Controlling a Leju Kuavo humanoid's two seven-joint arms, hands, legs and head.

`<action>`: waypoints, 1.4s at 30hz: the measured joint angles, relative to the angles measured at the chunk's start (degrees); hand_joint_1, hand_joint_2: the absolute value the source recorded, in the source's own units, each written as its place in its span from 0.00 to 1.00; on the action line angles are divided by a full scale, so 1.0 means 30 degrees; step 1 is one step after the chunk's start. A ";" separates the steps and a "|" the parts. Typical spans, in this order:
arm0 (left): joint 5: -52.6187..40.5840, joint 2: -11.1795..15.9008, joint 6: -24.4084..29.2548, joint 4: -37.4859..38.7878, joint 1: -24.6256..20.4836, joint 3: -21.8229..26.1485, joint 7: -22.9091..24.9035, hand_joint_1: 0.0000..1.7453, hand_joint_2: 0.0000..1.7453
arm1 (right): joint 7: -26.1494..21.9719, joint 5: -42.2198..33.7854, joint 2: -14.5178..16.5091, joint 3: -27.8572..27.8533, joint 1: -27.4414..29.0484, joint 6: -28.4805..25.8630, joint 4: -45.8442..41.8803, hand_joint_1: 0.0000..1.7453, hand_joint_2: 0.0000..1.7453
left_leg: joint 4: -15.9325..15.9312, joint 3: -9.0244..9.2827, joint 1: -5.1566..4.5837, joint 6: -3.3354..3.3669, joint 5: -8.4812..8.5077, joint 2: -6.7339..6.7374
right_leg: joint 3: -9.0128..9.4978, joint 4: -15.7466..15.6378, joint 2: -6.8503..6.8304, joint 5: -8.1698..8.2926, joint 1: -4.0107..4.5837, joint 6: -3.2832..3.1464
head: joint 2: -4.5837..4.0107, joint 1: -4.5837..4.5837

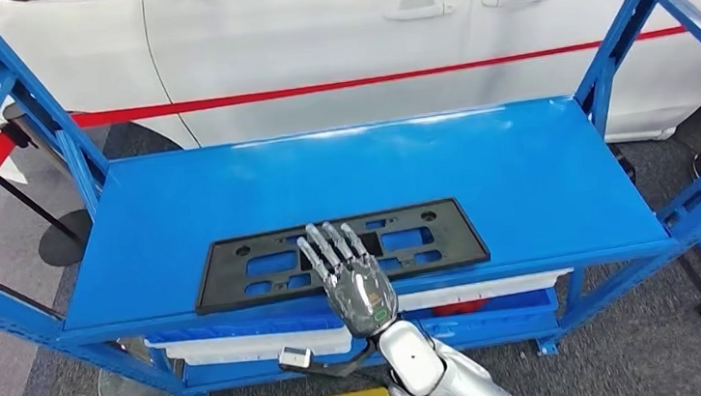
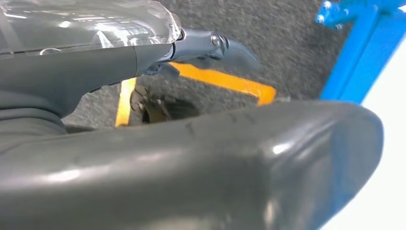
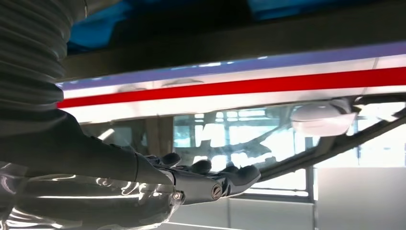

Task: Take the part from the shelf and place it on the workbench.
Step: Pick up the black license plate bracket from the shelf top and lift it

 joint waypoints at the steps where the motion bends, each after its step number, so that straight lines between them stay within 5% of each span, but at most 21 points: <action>1: -0.0002 0.0007 0.0004 0.0000 0.0029 0.0002 0.0007 0.00 0.00 | -0.0002 0.0000 -0.0025 -0.0087 0.0021 0.0002 -0.0084 0.00 1.00 | -0.0099 0.0085 0.0046 0.0120 0.0122 0.0001 | 0.0074 0.0020 -0.0004 -0.0107 0.0006 0.0122 | -0.0002 0.0014; 3: -0.0022 0.0015 0.0011 0.0000 0.0035 0.0005 0.0018 0.00 0.00 | 0.0061 0.0000 -0.0060 -0.0240 -0.0017 0.0083 -0.0230 0.00 1.00 | -0.0332 0.0358 0.0165 0.0314 0.0128 0.0023 | -0.0197 0.0803 -0.0015 -0.0622 0.0013 0.0311 | -0.0002 0.0062; 6: -0.0075 0.0018 0.0013 0.0000 -0.0028 0.0007 0.0069 0.00 0.00 | 0.0570 0.0000 -0.0133 -0.0304 0.0025 0.0934 -0.0432 0.00 1.00 | -0.0418 0.0640 0.0196 0.0486 -0.0067 0.0018 | -0.2331 0.4477 -0.0026 -0.2065 -0.0100 0.0505 | -0.0002 0.0122; 8: -0.0116 0.0018 0.0013 0.0000 -0.0011 0.0009 0.0088 0.00 0.00 | 0.0835 0.0002 -0.0193 -0.0286 0.0123 0.1677 -0.0638 0.01 1.00 | -0.0407 0.0864 0.0196 0.0476 -0.0279 -0.0015 | -0.3344 0.5553 -0.0034 -0.1810 -0.0174 0.0568 | -0.0002 0.0129; 9: -0.0135 0.0018 0.0011 0.0002 0.0002 0.0011 0.0091 0.00 0.00 | 0.0887 0.0002 -0.0224 -0.0277 0.0144 0.1959 -0.0749 0.20 1.00 | -0.0401 0.1025 0.0197 0.0448 -0.0404 -0.0037 | -0.3305 0.4987 -0.0045 -0.1093 -0.0207 0.0570 | -0.0002 0.0131; 12: -0.0226 0.0020 -0.0004 0.0005 -0.0007 0.0015 0.0077 0.00 0.00 | 0.0717 0.0004 -0.0273 -0.0273 0.0095 0.2814 -0.0997 0.91 1.00 | -0.0349 0.1472 0.0145 0.0235 -0.0821 -0.0103 | -0.1910 0.1273 -0.0074 0.1179 -0.0205 0.0412 | -0.0002 0.0127; 13: -0.0300 0.0025 -0.0004 0.0004 -0.0031 0.0015 0.0037 0.00 0.00 | 0.0574 0.0006 -0.0284 -0.0268 0.0043 0.3337 -0.1035 0.97 1.00 | -0.0335 0.1537 0.0111 0.0130 -0.0931 -0.0116 | -0.1630 0.0567 -0.0070 0.1396 -0.0168 0.0325 | -0.0002 0.0120; 18: -0.0652 0.0095 0.0111 -0.0005 -0.0121 0.0015 -0.0102 0.00 0.00 | -0.0427 0.0007 -0.0377 -0.0253 -0.0545 0.5872 -0.0984 1.00 1.00 | 0.0257 0.1406 0.0172 -0.0432 -0.1605 -0.0086 | -0.1331 0.0036 -0.0019 0.1255 -0.0202 -0.0229 | -0.0002 0.0080; 21: -0.0790 0.0129 0.0116 -0.0007 -0.0130 0.0015 -0.0098 0.00 0.00 | -0.1042 0.0007 -0.0433 -0.0253 -0.1103 0.7363 -0.0742 1.00 1.00 | 0.3825 -0.0418 0.0232 -0.0644 -0.3235 -0.0079 | -0.1216 -0.0026 -0.0068 0.1174 -0.0198 -0.0427 | -0.0002 0.0045; 23: -0.0825 0.0144 0.0115 -0.0007 -0.0113 0.0015 -0.0084 0.00 0.00 | -0.1407 0.0007 -0.0516 -0.0255 -0.1429 0.8163 -0.0506 1.00 1.00 | 0.5235 -0.1363 0.0242 -0.0688 -0.3350 -0.0078 | -0.1172 0.0001 -0.0059 0.1113 -0.0164 -0.0461 | -0.0002 0.0051; 24: -0.0823 0.0151 0.0117 -0.0009 -0.0108 0.0016 -0.0078 0.00 0.00 | -0.1538 0.0009 -0.0559 -0.0257 -0.1578 0.8389 -0.0397 1.00 1.00 | 0.4839 -0.1309 0.0241 -0.0664 -0.2822 -0.0077 | -0.1126 0.0027 -0.0042 0.1073 -0.0155 -0.0450 | -0.0002 0.0049; 26: -0.0821 0.0191 0.0120 -0.0013 -0.0107 0.0031 -0.0076 0.00 0.00 | -0.1692 0.0009 -0.0623 -0.0268 -0.1863 0.8608 -0.0215 1.00 1.00 | 0.2367 -0.0363 0.0226 -0.0512 -0.1253 -0.0071 | -0.1003 0.0091 -0.0008 0.0958 -0.0141 -0.0390 | -0.0002 0.0053; 28: -0.0814 0.0237 0.0142 -0.0015 -0.0132 0.0067 -0.0060 0.00 0.00 | -0.1745 0.0007 -0.0670 -0.0279 -0.2080 0.8688 -0.0077 1.00 1.00 | 0.0308 0.0473 0.0142 -0.0297 -0.0391 -0.0071 | -0.0987 0.0172 0.0012 0.0874 -0.0080 -0.0246 | -0.0002 0.0064; 33: -0.0776 0.0240 0.0230 -0.0015 -0.0107 0.0142 0.0004 0.00 0.00 | -0.1882 0.0007 -0.0747 -0.0412 -0.2282 0.9015 0.0063 1.00 1.00 | -0.0316 0.0648 0.0183 0.0201 -0.0145 -0.0083 | -0.1226 0.0577 -0.0004 0.0569 -0.0063 0.0277 | -0.0002 0.0087; 36: -0.0747 0.0229 0.0226 -0.0015 -0.0119 0.0159 0.0009 0.00 0.00 | -0.2020 -0.0013 -0.0798 -0.0676 -0.2254 0.9103 0.0109 1.00 1.00 | -0.0414 0.0679 0.0243 0.0382 -0.0081 -0.0056 | -0.2767 0.3838 -0.0027 -0.1134 -0.0131 0.0503 | -0.0002 0.0113; 38: -0.0688 0.0224 0.0226 -0.0015 -0.0113 0.0219 0.0002 0.00 0.00 | -0.2313 -0.0357 -0.0823 -0.0966 -0.2049 0.8754 0.0040 1.00 1.00 | -0.0401 0.0696 0.0241 0.0385 -0.0100 -0.0067 | -0.3662 0.5548 -0.0030 -0.1553 -0.0187 0.0592 | -0.0002 0.0113; 40: -0.0569 0.0168 0.0246 -0.0015 -0.0098 0.0373 -0.0034 0.00 0.00 | -0.3126 -0.1904 -0.0787 -0.1559 -0.1527 0.7971 -0.0596 1.00 1.00 | -0.0368 0.0767 0.0252 0.0339 -0.0163 -0.0112 | -0.3170 0.4424 -0.0049 -0.0563 -0.0257 0.0601 | -0.0002 0.0115; 42: -0.0383 0.0073 0.0306 -0.0018 -0.0066 0.0574 -0.0122 0.00 0.00 | -0.4709 -0.5221 -0.0600 -0.2442 -0.0779 0.6977 -0.2272 1.00 1.00 | -0.0257 0.0837 0.0230 0.0178 -0.0314 -0.0140 | -0.1877 0.1764 -0.0080 0.0631 -0.0263 0.0521 | -0.0002 0.0116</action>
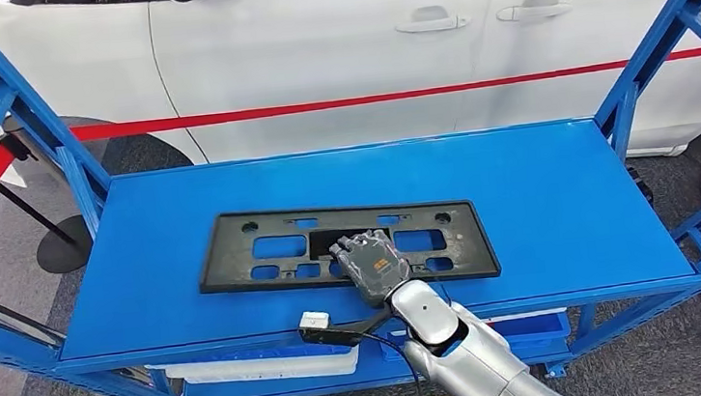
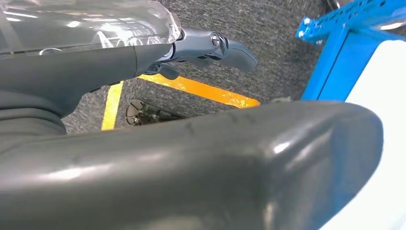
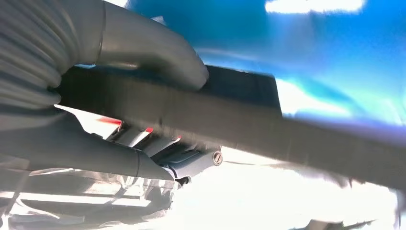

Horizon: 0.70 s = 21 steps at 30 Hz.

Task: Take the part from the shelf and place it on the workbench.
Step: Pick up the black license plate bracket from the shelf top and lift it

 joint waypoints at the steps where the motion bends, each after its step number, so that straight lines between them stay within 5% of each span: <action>1: 0.0097 -0.0037 0.0038 -0.0002 0.0017 0.0112 -0.0067 0.00 0.00 | -0.0969 -0.2149 0.0141 -0.0434 0.0375 -0.0482 -0.1185 1.00 1.00 | 0.0060 0.0021 -0.0023 -0.0115 -0.0087 0.0004 | 0.0451 -0.0926 0.0012 0.0275 0.0021 -0.0083 | 0.0000 -0.0011; 6: 0.0126 -0.0188 0.0409 -0.0035 0.0090 0.0585 -0.0434 0.00 0.00 | -0.4583 -1.4130 0.0549 -0.2074 0.2473 -0.1656 -0.8274 1.00 1.00 | 0.0364 0.0063 0.0026 -0.0655 -0.0540 0.0045 | 0.0838 -0.1610 -0.0031 0.0259 0.0118 -0.0703 | 0.0000 -0.0025; 10: 0.0261 -0.0215 0.0503 -0.0040 0.0138 0.0913 -0.0538 0.00 0.00 | -0.6275 -1.9688 0.0418 -0.2902 0.3824 -0.1267 -1.3010 1.00 1.00 | 0.4721 -0.1928 0.0043 -0.0868 -0.2815 0.0086 | 0.0762 -0.1638 -0.0078 0.0284 0.0097 -0.0972 | 0.0000 -0.0046; 12: 0.0592 -0.0244 0.0512 -0.0042 0.0138 0.1117 -0.0601 0.00 0.00 | -0.7015 -2.1759 0.0269 -0.3235 0.4364 -0.1021 -1.4932 1.00 1.00 | 0.5642 -0.2371 0.0038 -0.0827 -0.2795 0.0086 | 0.0787 -0.1597 -0.0063 0.0242 0.0160 -0.1000 | 0.0000 -0.0046; 15: 0.0915 -0.0281 0.0777 -0.0058 0.0123 0.1427 -0.0574 0.00 0.00 | -0.8234 -2.4313 0.0075 -0.3689 0.5409 -0.0815 -1.7481 1.00 1.00 | 0.2276 -0.0795 -0.0065 -0.0471 -0.0925 0.0082 | 0.0921 -0.1540 -0.0020 0.0139 0.0259 -0.0954 | 0.0000 -0.0035; 17: 0.1095 -0.0302 0.0926 -0.0087 0.0098 0.1633 -0.0523 0.00 0.00 | -0.9155 -2.5217 -0.0066 -0.3927 0.6172 -0.0797 -1.8929 1.00 1.00 | 0.0491 0.0040 -0.0192 -0.0240 -0.0330 0.0070 | 0.0935 -0.1498 -0.0014 0.0136 0.0290 -0.0820 | 0.0000 -0.0033; 21: 0.1155 -0.0426 0.1033 -0.0115 0.0083 0.1875 -0.0470 0.00 0.00 | -1.0507 -2.5750 -0.0398 -0.4155 0.7628 -0.0786 -2.0795 1.00 1.00 | -0.0069 0.0136 -0.0177 0.0055 -0.0025 0.0101 | 0.0871 -0.1391 -0.0016 -0.0006 0.0214 -0.0399 | 0.0000 -0.0016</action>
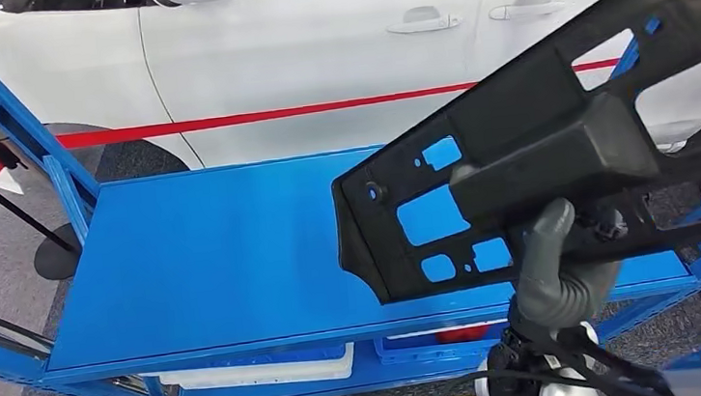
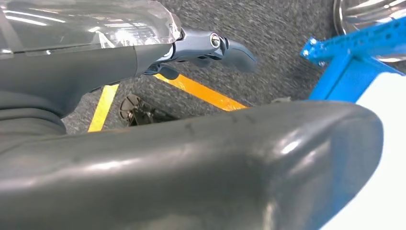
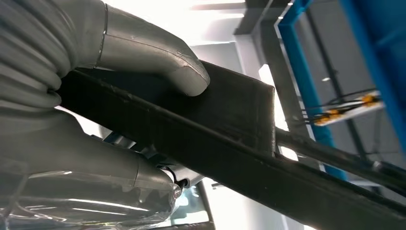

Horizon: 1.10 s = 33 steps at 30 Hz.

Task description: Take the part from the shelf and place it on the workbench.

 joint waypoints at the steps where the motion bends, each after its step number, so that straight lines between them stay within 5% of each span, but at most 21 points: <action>1: 0.0007 -0.0047 0.0031 -0.0005 -0.0012 0.0027 -0.0007 0.00 0.00 | -0.0263 0.0018 -0.0099 -0.0024 0.0359 0.0016 -0.0331 1.00 1.00 | -0.0143 -0.0027 0.0058 0.0115 0.0138 0.0034 | -0.0151 0.0408 0.0007 -0.0442 -0.0012 0.0098 | 0.0000 0.0018; 4: 0.0053 -0.0187 0.0177 -0.0033 -0.0047 0.0104 -0.0011 0.00 0.00 | -0.0991 0.0230 -0.0375 -0.0060 0.1645 0.0126 -0.1002 1.00 1.00 | -0.0222 -0.0324 0.0102 0.0276 0.0396 0.0071 | -0.1299 0.3522 0.0013 -0.2618 -0.0133 0.0339 | 0.0000 0.0064; 6: 0.0069 -0.0278 0.0250 -0.0064 -0.0036 0.0193 -0.0005 0.00 0.00 | -0.1346 0.0478 -0.0512 -0.0060 0.2536 0.0250 -0.1182 1.00 1.00 | -0.0145 -0.0585 0.0112 0.0219 0.0520 0.0077 | -0.1500 0.4693 0.0000 -0.3033 -0.0259 0.0504 | 0.0000 0.0060; 7: 0.0091 -0.0321 0.0273 -0.0086 -0.0036 0.0251 -0.0004 0.00 0.00 | -0.1492 0.0634 -0.0579 -0.0060 0.2886 0.0312 -0.1240 1.00 1.00 | -0.0085 -0.0716 0.0132 0.0165 0.0580 0.0079 | -0.1077 0.4243 -0.0010 -0.2719 -0.0335 0.0578 | 0.0000 0.0062; 9: 0.0155 -0.0432 0.0335 -0.0135 -0.0049 0.0350 0.0000 0.00 0.00 | -0.1787 0.0919 -0.0683 -0.0062 0.3438 0.0572 -0.1351 1.00 1.00 | 0.0120 -0.0971 0.0185 0.0022 0.0676 0.0076 | 0.0544 0.1760 -0.0020 -0.1842 -0.0498 0.0696 | 0.0000 0.0062; 11: 0.0211 -0.0493 0.0433 -0.0222 -0.0056 0.0419 0.0011 0.00 0.00 | -0.2137 0.0907 -0.0719 -0.0112 0.4041 0.1461 -0.1467 1.00 1.00 | 0.0327 -0.1128 0.0165 -0.0178 0.0749 0.0038 | 0.1579 0.0054 0.0063 -0.1316 -0.0492 0.0628 | 0.0000 0.0059; 15: 0.0419 -0.0541 0.0501 -0.0359 -0.0032 0.0568 0.0058 0.00 0.00 | -0.2606 -0.0060 -0.0716 -0.0613 0.5276 0.3963 -0.1608 1.00 1.00 | 0.0519 -0.1293 0.0173 -0.0675 0.0822 0.0045 | 0.1337 -0.0097 0.0242 -0.1035 -0.0399 -0.0021 | 0.0000 0.0049; 17: 0.0606 -0.0579 0.0513 -0.0437 -0.0020 0.0688 0.0091 0.00 0.00 | -0.2665 -0.0404 -0.0585 -0.1068 0.6020 0.4815 -0.1634 1.00 1.00 | 0.1369 -0.1632 0.0228 -0.0829 -0.0217 0.0057 | 0.1056 -0.0151 0.0282 -0.0731 -0.0385 -0.0329 | 0.0000 0.0044; 20: 0.0894 -0.0708 0.0545 -0.0616 -0.0044 0.0940 0.0144 0.00 0.00 | -0.2683 -0.0734 -0.0127 -0.2123 0.7482 0.6121 -0.1628 1.00 1.00 | 0.4796 -0.2503 0.0198 -0.0853 -0.2815 0.0055 | 0.0384 -0.0117 0.0444 -0.0223 -0.0234 -0.0513 | 0.0000 0.0031; 22: 0.1032 -0.0814 0.0575 -0.0765 -0.0044 0.1051 0.0168 0.00 0.00 | -0.2681 -0.0745 0.0446 -0.3019 0.8359 0.7330 -0.1623 1.00 1.00 | 0.5725 -0.2284 0.0131 -0.0699 -0.2990 0.0038 | -0.0067 -0.0092 0.0659 0.0106 -0.0069 -0.0555 | 0.0000 0.0031; 24: 0.1144 -0.0923 0.0616 -0.0922 -0.0049 0.1175 0.0180 0.00 0.00 | -0.2681 -0.0694 0.1241 -0.4066 0.9072 0.8395 -0.1592 1.00 1.00 | 0.3923 -0.0718 -0.0047 -0.0200 -0.2039 -0.0313 | -0.0462 -0.0086 0.1022 0.0457 0.0091 -0.0583 | 0.0000 0.0035; 26: 0.1222 -0.0974 0.0692 -0.1150 -0.0038 0.1328 0.0228 0.00 0.00 | -0.2685 -0.0677 0.2066 -0.5206 0.9634 0.9335 -0.1513 1.00 1.00 | 0.1039 0.1255 -0.0295 0.0459 -0.1594 -0.1326 | -0.0751 -0.0101 0.1426 0.0816 0.0118 -0.0515 | 0.0000 0.0066; 28: 0.1226 -0.1029 0.0832 -0.1326 -0.0022 0.1441 0.0343 0.00 0.00 | -0.2686 -0.0703 0.2862 -0.6288 1.0101 1.0353 -0.1433 1.00 1.00 | -0.0357 0.2057 -0.0502 0.0656 -0.1652 -0.1860 | -0.0863 -0.0174 0.1818 0.1139 -0.0049 -0.0287 | 0.0000 0.0084; 31: 0.1136 -0.1155 0.1048 -0.1412 -0.0062 0.1495 0.0554 0.00 0.00 | -0.2690 -0.0727 0.3846 -0.7734 1.0678 1.1291 -0.1404 1.00 1.00 | -0.0948 0.2035 -0.0459 0.0575 -0.1073 -0.1068 | -0.1031 -0.0191 0.1990 0.1277 -0.0076 0.0033 | 0.0000 0.0087; 33: 0.1014 -0.1238 0.1148 -0.1443 -0.0028 0.1501 0.0663 0.00 0.00 | -0.2697 -0.0647 0.4245 -0.8425 1.0924 1.1287 -0.1408 1.00 1.00 | -0.1274 0.1781 -0.0320 0.0591 -0.0600 -0.0372 | -0.1466 0.0951 0.1006 -0.0149 -0.0004 0.0136 | 0.0000 0.0136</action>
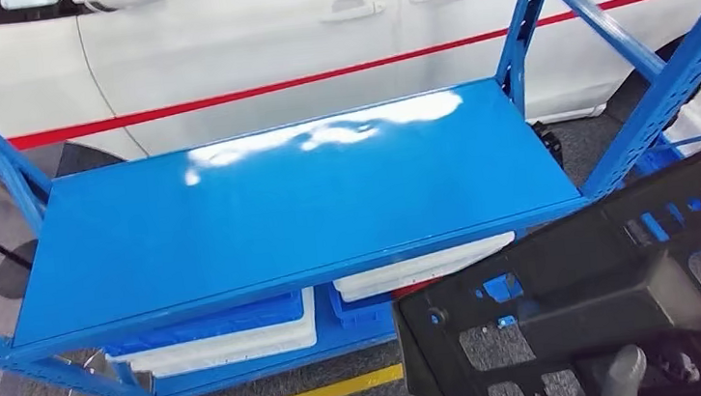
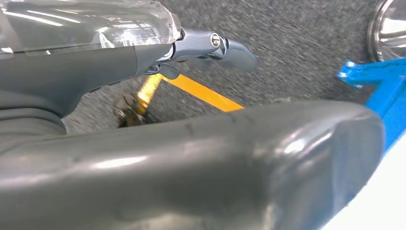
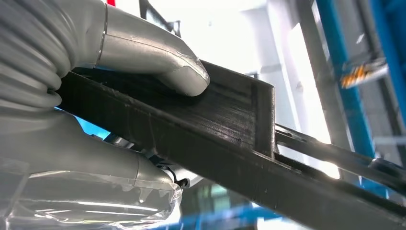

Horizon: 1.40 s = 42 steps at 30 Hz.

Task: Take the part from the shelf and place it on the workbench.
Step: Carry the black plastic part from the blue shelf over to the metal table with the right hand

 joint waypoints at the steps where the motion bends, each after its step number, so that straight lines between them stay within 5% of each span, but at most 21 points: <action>1: -0.0053 -0.0024 0.0025 -0.0004 0.0035 0.0002 0.0035 0.00 0.00 | -0.0004 0.0062 0.0131 -0.0231 0.0066 -0.0071 -0.0004 1.00 1.00 | -0.0026 -0.0207 0.0003 0.0020 0.0134 0.0301 | -0.0304 0.1043 -0.0468 -0.0994 -0.0038 0.0095 | 0.0000 0.0020; 3: -0.0120 -0.0042 0.0038 -0.0005 0.0070 0.0005 0.0058 0.00 0.00 | -0.0005 0.0191 0.0340 -0.0544 0.0204 -0.0277 -0.0005 1.00 1.00 | 0.0049 -0.0659 0.0042 -0.0089 0.0338 0.1022 | -0.0775 0.3327 -0.0890 -0.2083 -0.0281 0.0369 | 0.0000 0.0039; 5: -0.0144 -0.0044 0.0033 -0.0005 0.0042 0.0007 0.0051 0.00 0.00 | -0.0005 0.0260 0.0482 -0.0715 0.0404 -0.0437 -0.0009 1.00 1.00 | 0.0222 -0.1085 0.0140 -0.0265 0.0475 0.1692 | -0.0482 0.4128 -0.1046 -0.1152 -0.0526 0.0679 | 0.0000 0.0037; 7: -0.0095 -0.0037 0.0029 -0.0021 -0.0004 0.0007 0.0040 0.00 0.00 | -0.0004 0.0268 0.0566 -0.0846 0.0571 -0.0478 -0.0022 1.00 1.00 | 0.0617 -0.1451 0.0249 -0.0504 0.0507 0.2244 | 0.1105 0.2439 -0.1652 -0.0137 -0.0741 0.0991 | 0.0000 0.0042; 8: 0.0011 -0.0046 0.0036 -0.0049 -0.0022 0.0020 0.0031 0.00 0.00 | -0.0004 0.0261 0.0595 -0.0895 0.0612 -0.0399 -0.0033 1.00 1.00 | 0.0890 -0.1610 0.0282 -0.0653 0.0464 0.2451 | 0.2129 0.1085 -0.2086 -0.0238 -0.0738 0.1038 | 0.0000 0.0057; 10: 0.0359 -0.0112 0.0071 -0.0132 -0.0078 0.0162 -0.0014 0.00 0.00 | 0.0002 0.0321 0.0644 -0.0937 0.0583 -0.0070 -0.0011 1.00 1.00 | 0.1365 -0.1761 0.0258 -0.0955 0.0389 0.2794 | 0.3395 -0.0914 -0.2608 -0.1081 -0.0667 0.0748 | 0.0000 0.0071; 12: 0.0588 -0.0222 0.0078 -0.0227 -0.0116 0.0346 -0.0087 0.00 0.00 | 0.0008 0.0495 0.0741 -0.0948 0.0466 0.0138 0.0129 1.00 1.00 | 0.1559 -0.1813 0.0324 -0.1225 0.0404 0.3104 | 0.3379 -0.1268 -0.2263 -0.1335 -0.0572 0.0196 | 0.0000 0.0079; 15: 0.0634 -0.0284 0.0045 -0.0326 -0.0064 0.0457 -0.0135 0.00 0.00 | 0.0013 0.0674 0.0912 -0.0959 0.0329 0.0129 0.0344 1.00 1.00 | 0.2843 -0.2331 0.0525 -0.1558 -0.0747 0.1738 | 0.3053 -0.1245 -0.1683 -0.1028 -0.0524 -0.0343 | 0.0000 0.0064; 16: 0.0636 -0.0284 0.0042 -0.0359 -0.0027 0.0486 -0.0140 0.00 0.00 | 0.0015 0.0694 0.0945 -0.0960 0.0280 0.0126 0.0401 1.00 1.00 | 0.3933 -0.2747 0.0547 -0.1591 -0.1501 0.1126 | 0.2933 -0.1237 -0.1486 -0.0935 -0.0476 -0.0460 | 0.0000 0.0057; 18: 0.0647 -0.0288 0.0040 -0.0424 0.0046 0.0577 -0.0148 0.00 0.00 | 0.0016 0.0707 0.0989 -0.0960 0.0194 0.0122 0.0528 1.00 1.00 | 0.6193 -0.3578 0.0539 -0.1544 -0.2559 0.0678 | 0.2712 -0.1188 -0.0982 -0.0784 -0.0320 -0.0611 | 0.0000 0.0057; 20: 0.0645 -0.0292 0.0038 -0.0468 0.0077 0.0677 -0.0148 0.00 0.00 | 0.0016 0.0710 0.1012 -0.0960 0.0175 0.0113 0.0641 1.00 1.00 | 0.6481 -0.3525 0.0487 -0.1351 -0.2186 0.0587 | 0.2576 -0.1107 -0.0399 -0.0712 -0.0154 -0.0662 | 0.0000 0.0061; 23: 0.0529 -0.0266 0.0023 -0.0528 0.0084 0.0741 -0.0090 0.00 0.00 | 0.0011 0.0803 0.1058 -0.0960 0.0179 0.0019 0.0698 1.00 1.00 | 0.3259 -0.1858 0.0325 -0.0709 -0.0437 -0.0337 | 0.2561 -0.1046 0.0389 -0.0671 -0.0001 -0.0645 | 0.0000 0.0108; 26: 0.0150 -0.0175 0.0188 -0.0608 0.0141 0.0756 0.0370 0.00 0.00 | 0.0007 0.1129 0.1123 -0.0960 0.0150 -0.0284 0.0694 1.00 1.00 | 0.1826 -0.1145 0.0199 -0.0426 -0.0063 -0.1040 | 0.2401 -0.1085 0.1072 -0.0487 -0.0187 -0.0360 | 0.0000 0.0195; 28: -0.0262 -0.0111 0.0627 -0.0606 0.0133 0.0745 0.1019 0.00 0.00 | 0.0009 0.1376 0.1160 -0.0959 0.0188 -0.0610 0.0650 1.00 1.00 | 0.1188 -0.0914 0.0219 -0.0389 0.0065 -0.0558 | 0.2278 -0.1099 0.1301 -0.0438 -0.0230 -0.0122 | 0.0000 0.0188; 30: -0.0850 -0.0042 0.1304 -0.0599 0.0152 0.0721 0.1958 0.00 0.00 | 0.0000 0.1621 0.1178 -0.0955 0.0184 -0.0996 0.0546 1.00 1.00 | 0.0423 -0.0625 0.0335 -0.0309 0.0217 0.0034 | 0.1761 -0.0197 0.0522 -0.1058 -0.0131 0.0033 | 0.0000 0.0265; 32: -0.1440 0.0018 0.1901 -0.0586 0.0285 0.0656 0.2861 0.00 0.00 | -0.0007 0.1845 0.1178 -0.0953 0.0130 -0.1367 0.0473 1.00 1.00 | 0.0263 -0.0587 0.0348 -0.0271 0.0259 0.0580 | 0.0660 0.1972 -0.0510 -0.2176 -0.0187 0.0187 | 0.0000 0.0336; 34: -0.1781 0.0082 0.2207 -0.0574 0.0405 0.0552 0.3389 0.00 0.00 | -0.0004 0.1981 0.1178 -0.0953 0.0132 -0.1626 0.0464 1.00 1.00 | 0.0387 -0.0622 0.0352 -0.0328 0.0168 0.1140 | -0.0141 0.3546 -0.0852 -0.2565 -0.0354 0.0396 | 0.0000 0.0337; 35: -0.1845 0.0107 0.2276 -0.0566 0.0427 0.0496 0.3498 0.00 0.00 | -0.0004 0.2013 0.1178 -0.0953 0.0146 -0.1679 0.0464 1.00 1.00 | 0.0481 -0.0633 0.0378 -0.0400 0.0092 0.1395 | -0.0081 0.3416 -0.0959 -0.2246 -0.0448 0.0500 | 0.0000 0.0337; 38: -0.1921 0.0179 0.2364 -0.0535 0.0423 0.0373 0.3617 0.00 0.00 | 0.0000 0.2060 0.1178 -0.0953 0.0139 -0.1705 0.0428 1.00 1.00 | 0.0944 -0.0653 0.0461 -0.0783 -0.0290 0.2014 | 0.1558 0.0238 -0.1843 -0.0647 -0.0605 0.0715 | 0.0000 0.0350; 40: -0.1965 0.0250 0.2399 -0.0523 0.0424 0.0337 0.3646 0.00 0.00 | 0.0006 0.2086 0.1182 -0.0942 0.0125 -0.1718 0.0373 1.00 1.00 | 0.1206 -0.0671 0.0391 -0.1057 -0.0515 0.2299 | 0.2022 -0.0779 -0.2193 -0.0443 -0.0514 0.0433 | 0.0000 0.0315; 42: -0.2132 0.0288 0.2437 -0.0515 0.0400 0.0284 0.3770 0.00 0.00 | 0.0000 0.2209 0.1185 -0.0928 0.0132 -0.1893 0.0303 1.00 1.00 | 0.1245 -0.0592 0.0376 -0.1250 -0.0559 0.2590 | 0.1877 -0.0736 -0.1829 -0.0399 -0.0427 0.0014 | 0.0000 0.0270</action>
